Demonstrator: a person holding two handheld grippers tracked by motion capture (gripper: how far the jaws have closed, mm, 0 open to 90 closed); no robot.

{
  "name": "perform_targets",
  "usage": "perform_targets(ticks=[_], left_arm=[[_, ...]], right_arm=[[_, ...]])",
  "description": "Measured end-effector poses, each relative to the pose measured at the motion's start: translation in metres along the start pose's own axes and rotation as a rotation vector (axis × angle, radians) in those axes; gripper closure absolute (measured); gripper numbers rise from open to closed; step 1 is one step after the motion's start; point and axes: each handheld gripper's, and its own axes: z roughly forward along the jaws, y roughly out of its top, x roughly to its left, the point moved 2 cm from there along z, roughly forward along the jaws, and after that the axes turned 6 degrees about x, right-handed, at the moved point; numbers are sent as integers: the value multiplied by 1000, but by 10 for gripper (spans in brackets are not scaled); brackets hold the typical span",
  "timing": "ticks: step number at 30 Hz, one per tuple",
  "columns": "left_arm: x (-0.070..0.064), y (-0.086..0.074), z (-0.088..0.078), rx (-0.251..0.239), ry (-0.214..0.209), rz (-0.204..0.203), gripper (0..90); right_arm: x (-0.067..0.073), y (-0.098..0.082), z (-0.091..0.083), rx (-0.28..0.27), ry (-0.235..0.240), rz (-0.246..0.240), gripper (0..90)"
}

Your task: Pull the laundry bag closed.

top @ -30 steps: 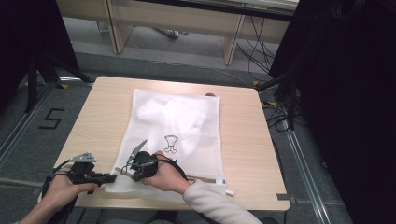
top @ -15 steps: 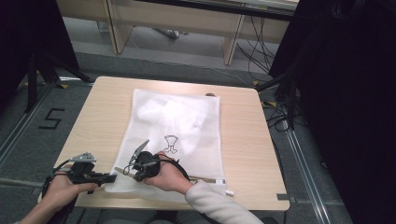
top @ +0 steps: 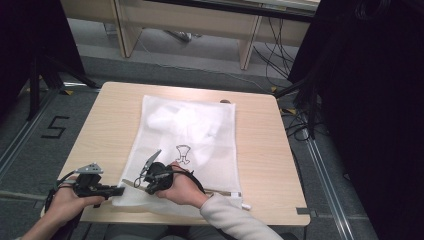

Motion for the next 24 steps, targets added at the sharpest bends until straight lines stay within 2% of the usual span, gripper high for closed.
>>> perform_targets(ticks=[3,5,7,9,10,15,18,24], left_arm=[[0,0,1,-9,0,-3,859],[0,0,1,-7,-1,-2,859],[0,0,1,-11,1,-8,859],[0,0,1,-12,2,-7,860],[0,0,1,-12,2,-7,859],[0,0,0,7,1,-1,859],[0,0,0,10,2,-5,859],[0,0,0,4,0,-7,860]], right_arm=[[-2,-1,-1,2,6,-24,823],[0,0,0,-5,4,-4,823],[-1,0,-1,-2,5,-17,823],[-1,0,-2,1,0,-8,823],[-2,-1,-2,5,0,-21,823],[-2,-1,-3,5,1,-18,822],[-1,-2,-3,-2,3,6,822],[-2,-2,-5,1,-7,-6,822]])
